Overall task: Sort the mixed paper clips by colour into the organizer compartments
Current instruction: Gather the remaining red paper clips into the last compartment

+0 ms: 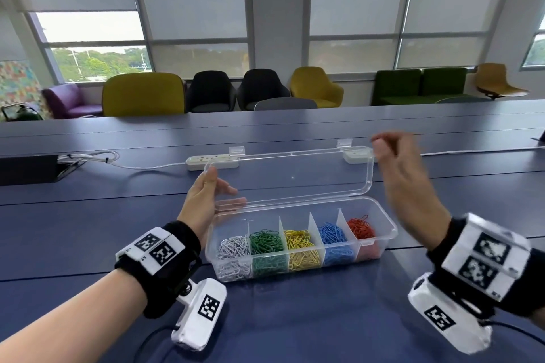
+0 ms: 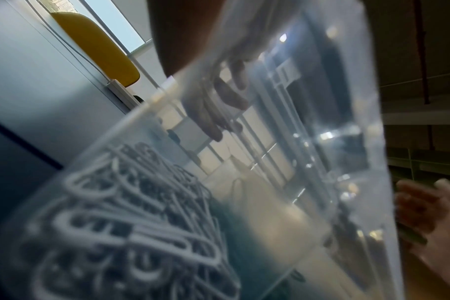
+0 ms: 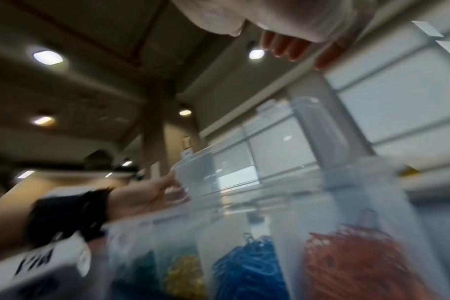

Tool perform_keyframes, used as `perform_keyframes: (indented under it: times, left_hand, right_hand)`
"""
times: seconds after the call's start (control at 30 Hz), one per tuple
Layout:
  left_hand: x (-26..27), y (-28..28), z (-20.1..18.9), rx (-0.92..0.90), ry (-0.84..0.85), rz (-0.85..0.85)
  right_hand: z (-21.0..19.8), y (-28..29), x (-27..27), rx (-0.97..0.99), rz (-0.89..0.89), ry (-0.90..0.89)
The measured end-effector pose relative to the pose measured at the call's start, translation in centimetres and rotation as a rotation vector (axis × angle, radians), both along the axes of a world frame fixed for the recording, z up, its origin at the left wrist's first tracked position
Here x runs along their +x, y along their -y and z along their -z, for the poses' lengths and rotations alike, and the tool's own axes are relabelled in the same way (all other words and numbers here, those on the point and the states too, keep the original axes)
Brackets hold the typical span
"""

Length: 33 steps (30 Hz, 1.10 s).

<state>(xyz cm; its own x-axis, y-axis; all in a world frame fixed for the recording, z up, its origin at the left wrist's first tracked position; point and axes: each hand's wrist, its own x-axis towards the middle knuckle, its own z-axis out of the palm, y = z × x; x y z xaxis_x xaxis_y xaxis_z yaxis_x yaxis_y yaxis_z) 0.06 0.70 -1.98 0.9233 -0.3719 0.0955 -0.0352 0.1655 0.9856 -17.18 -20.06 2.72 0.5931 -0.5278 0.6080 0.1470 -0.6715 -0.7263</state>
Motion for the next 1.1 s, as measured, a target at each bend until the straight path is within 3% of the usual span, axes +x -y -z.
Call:
perform_keyframes:
  times: [0.07,0.13,0.23,0.37,0.5,0.67,0.87,1.0,1.1]
  left_hand:
    - [-0.1,0.0,0.0,-0.037,-0.013,-0.002]
    - [-0.3,0.0,-0.1,-0.059,-0.001,-0.012]
    - [-0.6,0.1,-0.5,-0.082,0.042,-0.012]
    - [-1.0,0.0,-0.8,-0.098,0.070,0.004]
    - [-1.3,-0.2,-1.0,-0.101,0.085,0.027]
    - [-1.4,-0.4,-1.1,-0.099,0.083,0.027]
    - [-1.4,-0.3,-1.1,-0.093,0.074,0.032]
    - [-1.4,-0.3,-1.1,-0.095,0.076,0.026]
    - [-1.5,-0.3,-1.1,-0.086,0.077,0.021]
  right_hand:
    - [0.1,-3.0,0.2,-0.186,-0.266,-0.133]
    - [0.8,-5.4,1.3,-0.403,-0.459,-0.428]
    - [1.9,-7.7,3.7,-0.813,-0.507,-0.747]
    - [2.9,-9.3,5.7,-1.172,-0.454,-0.904]
    - [3.1,-9.3,6.2,-1.188,-0.388,-0.901]
    - [2.6,-7.4,4.8,-0.974,-0.449,-0.854]
    - [3.0,-6.9,3.8,-0.994,-0.448,-0.921]
    - [3.1,-7.1,4.0,-1.117,-0.329,-0.905]
    - [2.9,-6.7,4.0,-1.086,-0.284,-0.911]
